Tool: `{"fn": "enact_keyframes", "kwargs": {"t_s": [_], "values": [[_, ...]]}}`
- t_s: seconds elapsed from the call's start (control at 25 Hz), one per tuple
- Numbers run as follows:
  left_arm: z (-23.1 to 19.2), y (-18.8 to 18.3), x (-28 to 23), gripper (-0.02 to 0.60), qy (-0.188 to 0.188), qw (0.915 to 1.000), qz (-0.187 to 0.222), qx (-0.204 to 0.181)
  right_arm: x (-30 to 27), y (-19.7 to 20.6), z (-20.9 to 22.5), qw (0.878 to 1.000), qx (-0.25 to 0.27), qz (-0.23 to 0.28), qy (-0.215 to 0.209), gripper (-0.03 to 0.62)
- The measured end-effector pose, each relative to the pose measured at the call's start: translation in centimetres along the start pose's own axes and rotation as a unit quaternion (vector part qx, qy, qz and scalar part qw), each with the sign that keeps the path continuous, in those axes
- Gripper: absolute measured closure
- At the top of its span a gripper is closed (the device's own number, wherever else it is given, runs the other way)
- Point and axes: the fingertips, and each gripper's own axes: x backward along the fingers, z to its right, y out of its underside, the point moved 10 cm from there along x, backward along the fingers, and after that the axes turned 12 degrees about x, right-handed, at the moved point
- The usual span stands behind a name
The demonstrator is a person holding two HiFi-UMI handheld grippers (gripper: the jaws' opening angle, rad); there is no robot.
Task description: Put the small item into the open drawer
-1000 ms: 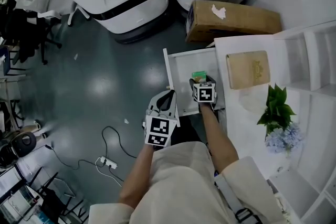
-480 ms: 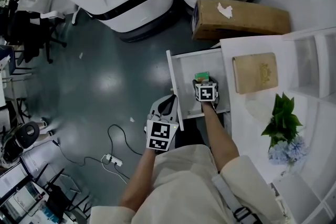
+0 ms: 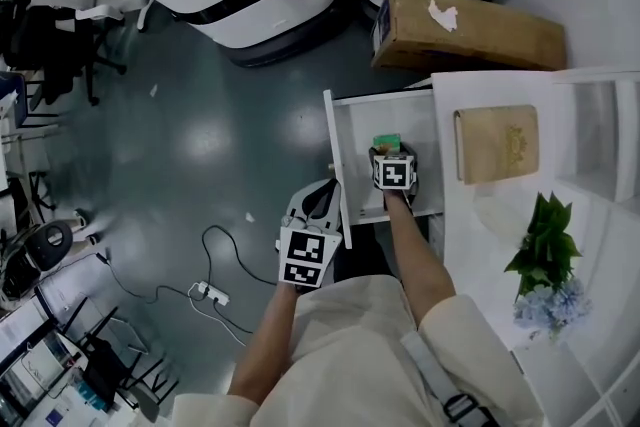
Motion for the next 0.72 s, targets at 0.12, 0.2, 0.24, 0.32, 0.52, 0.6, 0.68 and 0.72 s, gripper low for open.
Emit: {"fn": "enact_keyframes", "kwargs": {"t_s": [0.12, 0.2, 0.24, 0.32, 0.52, 0.6, 0.68, 0.72], "values": [[-0.2, 0.5, 0.1, 0.565, -0.002, 0.9999, -0.004, 0.012, -0.5, 0.0, -0.1, 1.000, -0.002, 0.000, 0.006, 0.229], [-0.4, 0.6, 0.3, 0.565, -0.004, 0.9998, -0.003, 0.018, -0.8, -0.1, -0.2, 1.000, 0.001, -0.006, 0.012, 0.229], [-0.5, 0.6, 0.3, 0.565, -0.004, 0.9998, -0.002, 0.019, -0.9, 0.0, -0.3, 1.000, 0.003, -0.011, 0.014, 0.229], [-0.6, 0.6, 0.3, 0.565, -0.005, 0.9997, -0.002, 0.022, -1.2, 0.0, -0.4, 1.000, 0.010, -0.020, 0.015, 0.227], [-0.9, 0.6, 0.4, 0.565, 0.004, 0.9997, 0.001, 0.025, -1.7, -0.5, -0.7, 0.999, 0.034, -0.012, 0.007, 0.227], [-1.0, 0.5, 0.5, 0.565, 0.006, 0.9997, 0.003, 0.025, -1.6, -0.7, -0.8, 0.999, 0.029, -0.014, 0.009, 0.226], [-1.1, 0.5, 0.7, 0.565, 0.008, 0.9997, 0.004, 0.024, -1.5, -0.7, -0.9, 1.000, 0.025, -0.015, 0.010, 0.222], [-1.1, 0.5, 0.8, 0.565, 0.009, 0.9997, 0.005, 0.023, -1.3, -0.6, -0.9, 1.000, 0.020, -0.016, 0.012, 0.217]]}}
